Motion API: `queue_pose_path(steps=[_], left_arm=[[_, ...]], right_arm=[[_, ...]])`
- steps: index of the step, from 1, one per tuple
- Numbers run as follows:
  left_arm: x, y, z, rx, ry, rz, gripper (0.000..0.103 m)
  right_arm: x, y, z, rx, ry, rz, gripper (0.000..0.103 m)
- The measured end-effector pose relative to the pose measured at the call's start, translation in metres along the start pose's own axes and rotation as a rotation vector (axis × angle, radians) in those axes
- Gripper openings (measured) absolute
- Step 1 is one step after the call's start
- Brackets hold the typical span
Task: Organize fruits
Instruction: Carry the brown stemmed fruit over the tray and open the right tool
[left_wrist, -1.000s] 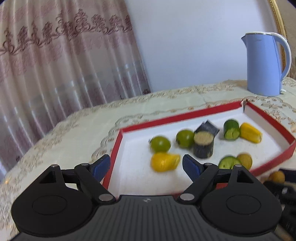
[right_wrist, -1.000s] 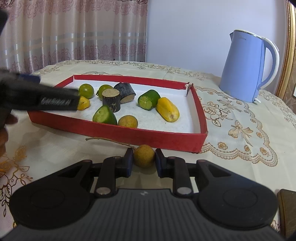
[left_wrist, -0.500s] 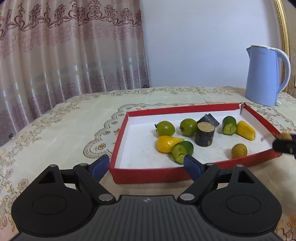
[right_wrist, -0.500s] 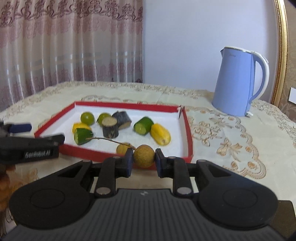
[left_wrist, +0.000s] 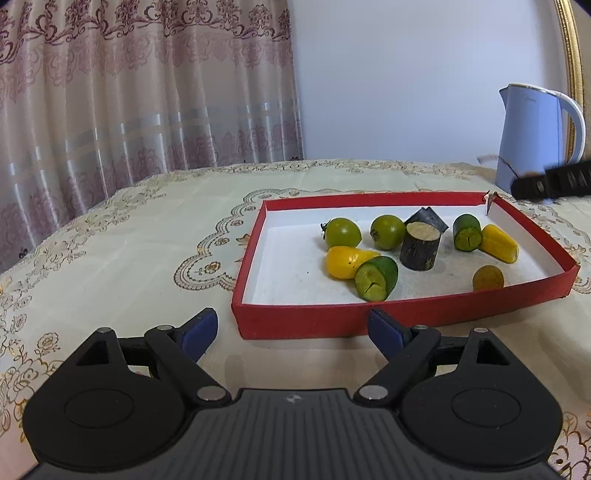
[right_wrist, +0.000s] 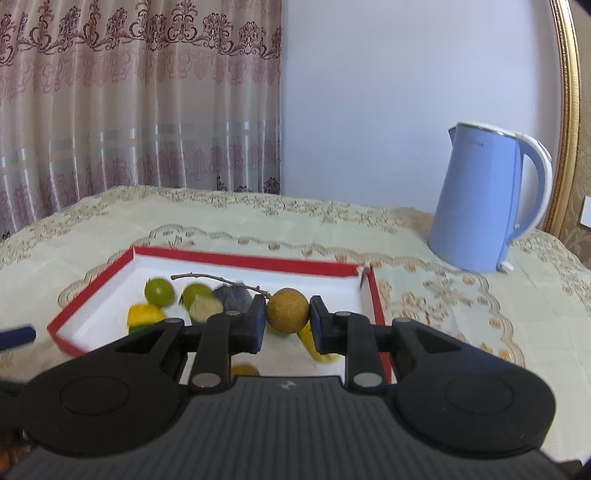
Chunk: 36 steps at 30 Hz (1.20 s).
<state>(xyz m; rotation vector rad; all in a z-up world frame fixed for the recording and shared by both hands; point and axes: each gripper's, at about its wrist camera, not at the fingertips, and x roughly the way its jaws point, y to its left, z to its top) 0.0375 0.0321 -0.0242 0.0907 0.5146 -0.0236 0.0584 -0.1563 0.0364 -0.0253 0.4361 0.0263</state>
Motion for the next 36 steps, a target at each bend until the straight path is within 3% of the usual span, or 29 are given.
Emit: queue_pose_path(steps=[11,36], left_arm=[[0.000,0.003,-0.001,-0.020,-0.001,-0.003,0.092],[0.008,0.004,-0.004,-0.025,0.077,0.044,0.093]], right_arm=[[0.033,0.004,0.027,0.029,-0.042,0.033,0.024],[0.043,-0.003,0.009,0.049,-0.023,0.043,0.024]])
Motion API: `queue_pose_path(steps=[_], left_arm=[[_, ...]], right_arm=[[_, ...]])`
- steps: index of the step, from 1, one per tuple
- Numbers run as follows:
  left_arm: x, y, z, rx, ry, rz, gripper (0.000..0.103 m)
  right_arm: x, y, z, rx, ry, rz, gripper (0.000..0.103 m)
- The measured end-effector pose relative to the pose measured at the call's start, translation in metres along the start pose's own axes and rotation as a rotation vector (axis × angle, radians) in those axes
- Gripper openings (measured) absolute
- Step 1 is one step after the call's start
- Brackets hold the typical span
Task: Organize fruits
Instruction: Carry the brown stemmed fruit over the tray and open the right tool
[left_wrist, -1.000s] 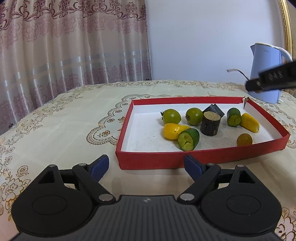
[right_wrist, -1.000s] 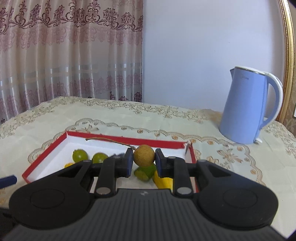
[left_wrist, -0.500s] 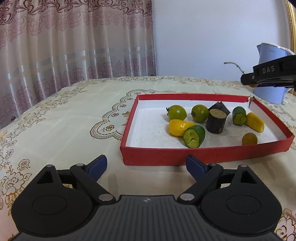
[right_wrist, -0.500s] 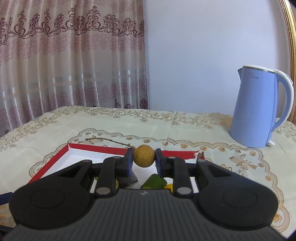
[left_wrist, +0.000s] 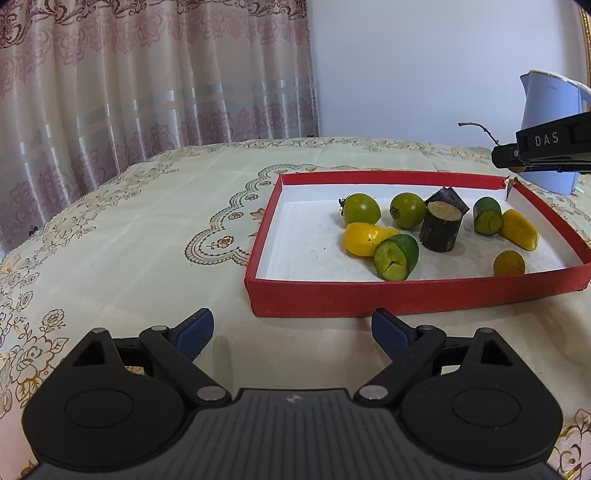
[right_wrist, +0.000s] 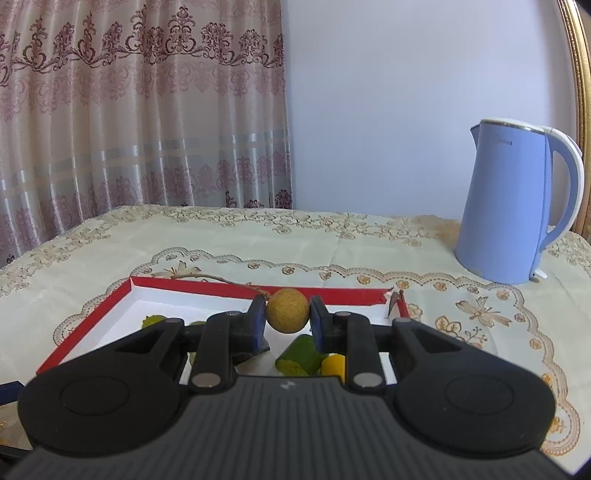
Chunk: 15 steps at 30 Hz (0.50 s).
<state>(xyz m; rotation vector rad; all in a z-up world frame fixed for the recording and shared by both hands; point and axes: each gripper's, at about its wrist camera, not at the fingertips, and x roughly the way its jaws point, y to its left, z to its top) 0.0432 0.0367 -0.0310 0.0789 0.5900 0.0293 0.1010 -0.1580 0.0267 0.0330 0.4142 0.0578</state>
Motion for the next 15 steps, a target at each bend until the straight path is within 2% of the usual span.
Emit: queue_pose_path(steps=[15], left_arm=[[0.0046,0.0016,0.0015,-0.004,0.030,0.000,0.093]], right_arm=[[0.0045,-0.0024,-0.0029,0.008,0.016,-0.016,0.024]])
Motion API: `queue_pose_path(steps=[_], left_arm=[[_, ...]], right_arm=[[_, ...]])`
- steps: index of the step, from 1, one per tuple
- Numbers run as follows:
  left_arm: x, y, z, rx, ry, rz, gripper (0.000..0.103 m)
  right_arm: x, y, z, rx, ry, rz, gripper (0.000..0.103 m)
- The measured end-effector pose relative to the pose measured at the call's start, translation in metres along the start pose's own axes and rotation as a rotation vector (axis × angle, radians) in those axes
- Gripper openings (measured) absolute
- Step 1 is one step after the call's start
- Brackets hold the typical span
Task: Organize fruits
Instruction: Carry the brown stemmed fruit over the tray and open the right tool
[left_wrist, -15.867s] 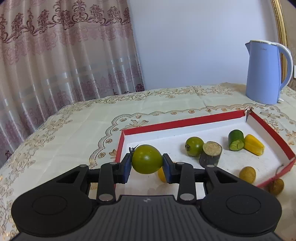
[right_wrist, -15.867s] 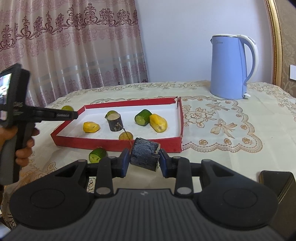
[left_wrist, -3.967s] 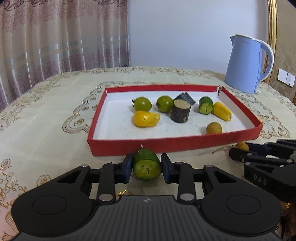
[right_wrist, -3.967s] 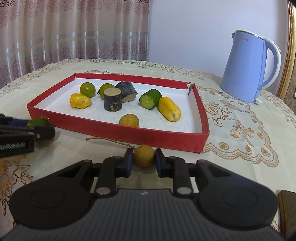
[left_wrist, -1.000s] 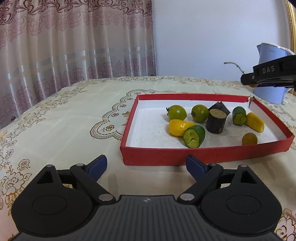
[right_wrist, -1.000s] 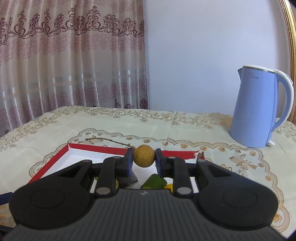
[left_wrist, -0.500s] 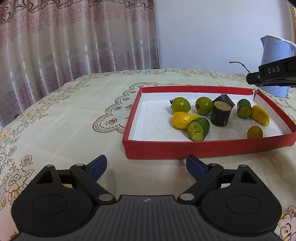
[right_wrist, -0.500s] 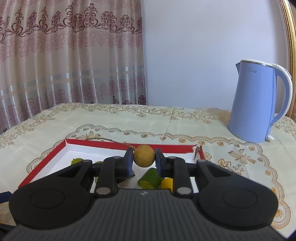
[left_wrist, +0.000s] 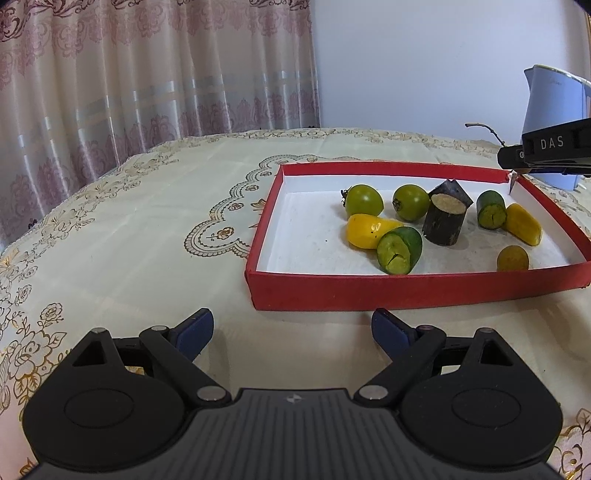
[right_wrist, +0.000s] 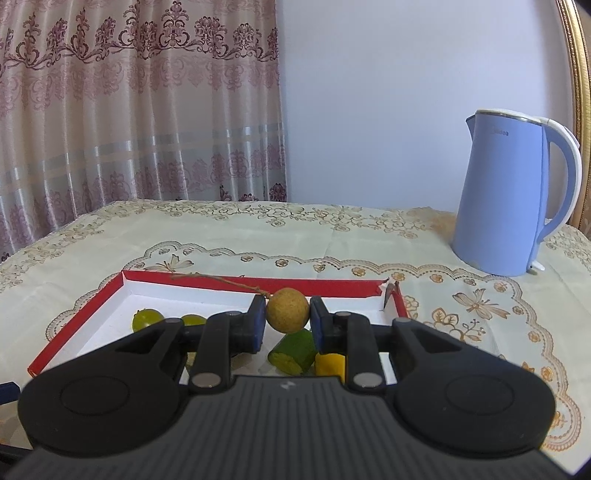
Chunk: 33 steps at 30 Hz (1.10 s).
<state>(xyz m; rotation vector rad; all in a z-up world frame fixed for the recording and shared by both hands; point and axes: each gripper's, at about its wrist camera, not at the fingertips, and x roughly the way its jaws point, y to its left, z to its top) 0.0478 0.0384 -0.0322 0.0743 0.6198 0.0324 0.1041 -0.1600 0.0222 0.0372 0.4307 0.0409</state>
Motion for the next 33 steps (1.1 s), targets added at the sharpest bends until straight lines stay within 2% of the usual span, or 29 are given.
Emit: queue_pose_path(steps=[8,33], left_arm=[[0.0016,-0.0010,0.0001,0.006,0.011,0.005,0.093],[0.0022,-0.0011,0.0003,0.006,0.015,0.005,0.094]], right_arm=[[0.0039,-0.0062,-0.0022,0.024,0.016,-0.025,0.024],[0.0077,-0.0030,-0.0024,0.009,0.031,-0.018,0.024]])
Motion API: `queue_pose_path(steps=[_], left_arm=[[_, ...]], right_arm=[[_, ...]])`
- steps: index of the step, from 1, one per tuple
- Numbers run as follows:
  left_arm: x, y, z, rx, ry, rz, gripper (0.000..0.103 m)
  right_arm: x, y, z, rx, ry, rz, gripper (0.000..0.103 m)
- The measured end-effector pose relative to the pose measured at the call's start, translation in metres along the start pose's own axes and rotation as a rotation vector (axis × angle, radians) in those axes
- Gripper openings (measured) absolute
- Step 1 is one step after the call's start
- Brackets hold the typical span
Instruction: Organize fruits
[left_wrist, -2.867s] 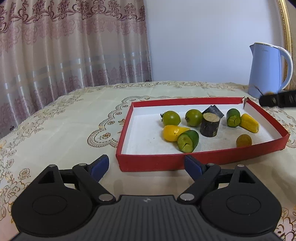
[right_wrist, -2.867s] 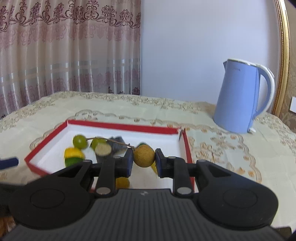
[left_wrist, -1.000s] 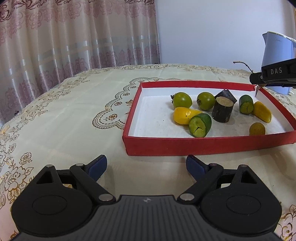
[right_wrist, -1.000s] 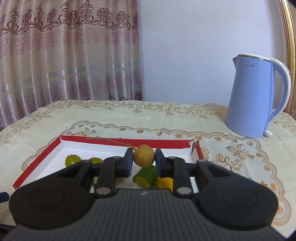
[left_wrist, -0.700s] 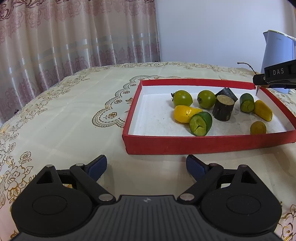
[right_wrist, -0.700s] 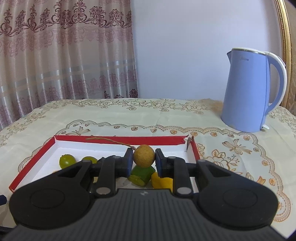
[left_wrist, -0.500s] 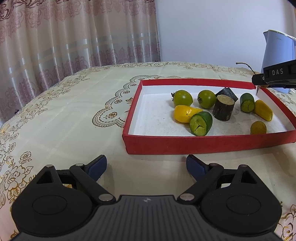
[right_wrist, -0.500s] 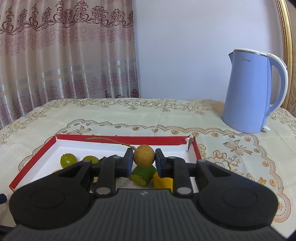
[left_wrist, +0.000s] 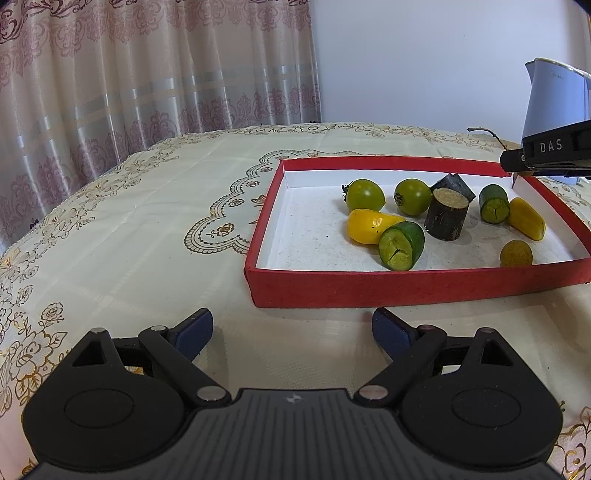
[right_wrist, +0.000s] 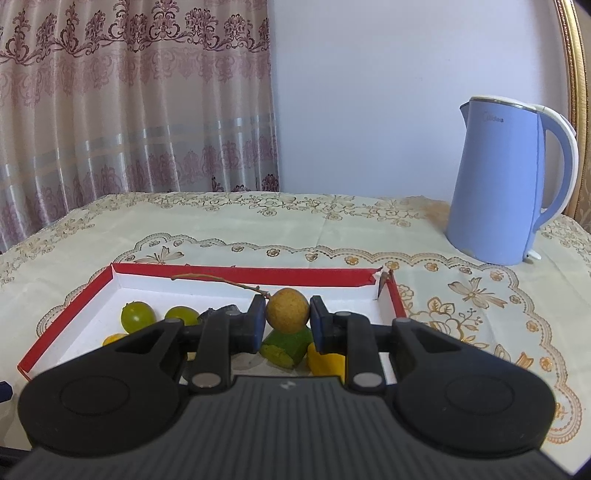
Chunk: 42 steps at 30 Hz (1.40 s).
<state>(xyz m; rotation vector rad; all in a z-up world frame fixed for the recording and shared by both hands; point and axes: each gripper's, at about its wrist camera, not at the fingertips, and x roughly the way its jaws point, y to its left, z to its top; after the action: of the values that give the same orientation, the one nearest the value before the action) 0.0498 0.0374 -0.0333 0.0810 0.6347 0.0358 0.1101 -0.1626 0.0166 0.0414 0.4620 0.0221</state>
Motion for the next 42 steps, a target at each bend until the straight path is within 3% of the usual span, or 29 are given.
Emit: queue_pose_path(steps=[18,19,21,26,27,28,29,31,35,42], left_arm=[[0.000,0.001,0.000,-0.002,0.002,-0.005,0.094],[0.000,0.001,0.000,-0.003,0.002,-0.005,0.094],[0.000,0.001,0.000,-0.004,0.003,-0.006,0.094],[0.002,0.002,0.000,-0.010,0.009,-0.011,0.095],[0.002,0.002,0.000,-0.013,0.012,-0.013,0.095],[0.003,0.003,0.000,-0.017,0.015,-0.017,0.095],[0.003,0.004,0.000,-0.021,0.017,-0.020,0.095],[0.003,0.004,0.000,-0.024,0.019,-0.023,0.095],[0.002,0.002,-0.001,-0.010,0.013,-0.032,0.095],[0.002,0.002,0.000,-0.004,0.014,-0.030,0.095]], right_arm=[[0.009,0.010,-0.003,-0.034,0.014,0.002,0.025],[0.010,0.011,-0.004,-0.036,0.018,0.001,0.043],[0.007,0.013,-0.004,-0.047,0.003,-0.007,0.068],[-0.020,0.001,0.008,0.040,-0.054,-0.008,0.071],[-0.030,-0.003,0.011,0.065,-0.057,0.010,0.079],[-0.041,-0.005,0.012,0.068,-0.063,0.030,0.093],[-0.054,-0.006,0.011,0.053,-0.072,0.038,0.098],[-0.077,-0.003,0.001,0.003,-0.095,0.004,0.103],[-0.107,0.001,-0.028,-0.080,-0.095,-0.067,0.103],[-0.116,-0.009,-0.057,-0.039,0.002,-0.047,0.103]])
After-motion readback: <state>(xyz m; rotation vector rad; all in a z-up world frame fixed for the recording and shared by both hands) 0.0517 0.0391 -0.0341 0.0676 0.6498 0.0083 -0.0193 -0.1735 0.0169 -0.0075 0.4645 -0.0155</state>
